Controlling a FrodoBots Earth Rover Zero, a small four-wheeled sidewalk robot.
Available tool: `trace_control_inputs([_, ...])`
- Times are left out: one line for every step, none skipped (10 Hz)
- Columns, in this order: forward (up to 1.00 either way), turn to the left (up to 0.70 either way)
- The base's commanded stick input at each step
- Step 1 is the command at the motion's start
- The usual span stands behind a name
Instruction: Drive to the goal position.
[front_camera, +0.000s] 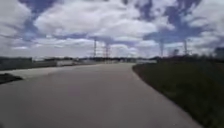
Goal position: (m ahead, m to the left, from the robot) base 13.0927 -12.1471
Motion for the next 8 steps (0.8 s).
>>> trace_control_inputs([1.0, -0.27])
trace_control_inputs([1.0, -0.27])
trace_control_inputs([1.0, 0.0])
trace_control_inputs([1.0, 0.0])
trace_control_inputs([1.0, -0.02])
trace_control_inputs([1.0, -0.2])
trace_control_inputs([1.0, 0.0])
trace_control_inputs([1.0, 0.0])
